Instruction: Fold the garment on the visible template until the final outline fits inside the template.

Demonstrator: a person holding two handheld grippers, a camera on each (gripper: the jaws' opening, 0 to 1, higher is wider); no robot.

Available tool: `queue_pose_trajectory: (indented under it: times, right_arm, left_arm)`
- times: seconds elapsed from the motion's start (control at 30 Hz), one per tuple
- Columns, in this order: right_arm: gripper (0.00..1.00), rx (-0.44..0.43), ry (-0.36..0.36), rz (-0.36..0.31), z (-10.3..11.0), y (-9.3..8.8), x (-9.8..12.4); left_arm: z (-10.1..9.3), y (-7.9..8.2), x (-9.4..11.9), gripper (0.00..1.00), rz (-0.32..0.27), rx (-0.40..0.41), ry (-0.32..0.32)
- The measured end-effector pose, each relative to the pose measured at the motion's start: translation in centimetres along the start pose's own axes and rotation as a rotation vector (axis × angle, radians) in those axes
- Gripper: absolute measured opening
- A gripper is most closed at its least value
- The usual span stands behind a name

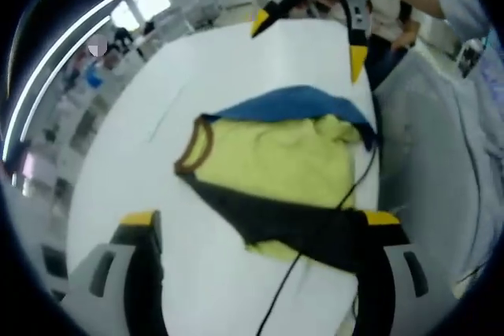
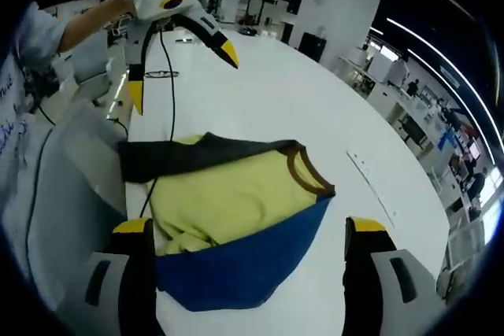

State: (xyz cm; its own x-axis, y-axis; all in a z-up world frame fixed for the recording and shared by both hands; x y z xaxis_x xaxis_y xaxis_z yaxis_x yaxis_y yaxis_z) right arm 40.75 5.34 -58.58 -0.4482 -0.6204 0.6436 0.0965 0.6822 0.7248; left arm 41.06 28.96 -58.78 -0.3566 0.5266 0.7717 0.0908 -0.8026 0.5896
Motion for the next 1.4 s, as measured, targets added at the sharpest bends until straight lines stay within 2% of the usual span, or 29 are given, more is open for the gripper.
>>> queue_pose_trajectory:
  times: [0.13,0.33,0.47,0.63,0.7,0.83,0.97,1.13,1.27,1.4]
  right_arm:
    - [1.00,-0.026,0.003,-0.022,0.7,0.0,1.0]
    - [1.00,-0.024,-0.018,-0.009,1.4,-0.2,2.5]
    - [1.00,-0.041,-0.055,-0.059,1.3,0.7,3.7]
    - [1.00,-0.031,-0.095,-0.059,1.9,1.1,5.2]
    - [1.00,-0.036,-0.097,-0.054,2.5,0.7,5.4]
    - [1.00,-0.043,-0.080,-0.016,4.0,-0.4,5.6]
    - [1.00,-0.050,-0.089,0.004,4.9,-1.0,6.1]
    - [1.00,-0.058,-0.130,0.005,5.6,-1.4,6.8]
    - [1.00,-0.090,-0.168,-0.004,6.3,-1.9,6.9]
    - [1.00,-0.114,-0.168,0.017,7.3,-2.9,6.6]
  left_arm:
    - [-0.6,-0.2,0.7,1.00,-0.025,0.026,0.000]
    - [-1.5,-0.1,2.0,1.00,-0.057,0.038,0.028]
    - [-1.9,0.2,3.0,1.00,-0.090,0.052,0.052]
    - [-2.8,0.0,3.9,1.00,-0.083,0.047,0.073]
    - [-2.2,-0.3,3.8,1.00,-0.079,0.036,0.093]
    - [-3.1,-1.2,4.8,0.99,-0.081,0.087,0.102]
    - [-4.1,-1.4,5.6,0.99,-0.094,0.100,0.109]
    - [-5.0,-1.7,6.4,0.99,-0.122,0.131,0.129]
    - [-5.0,-2.2,6.5,0.99,-0.114,0.151,0.151]
    - [-6.0,-2.6,6.8,0.99,-0.120,0.167,0.146]
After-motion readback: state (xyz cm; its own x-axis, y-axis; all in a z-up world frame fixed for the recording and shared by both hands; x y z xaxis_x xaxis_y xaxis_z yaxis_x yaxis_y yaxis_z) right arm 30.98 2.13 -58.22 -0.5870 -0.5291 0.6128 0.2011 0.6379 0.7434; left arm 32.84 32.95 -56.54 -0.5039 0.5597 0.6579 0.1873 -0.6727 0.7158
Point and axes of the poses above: the point that each gripper's makers call its tool centre point, and the gripper's own axes: x roughly backward along the fingers, z roughly to its left, y roughly out of its top, the point moved 5 cm from there along x, roughly backward along the fingers, and after that the axes turned 4 degrees about -z, right-handed, at the moved point
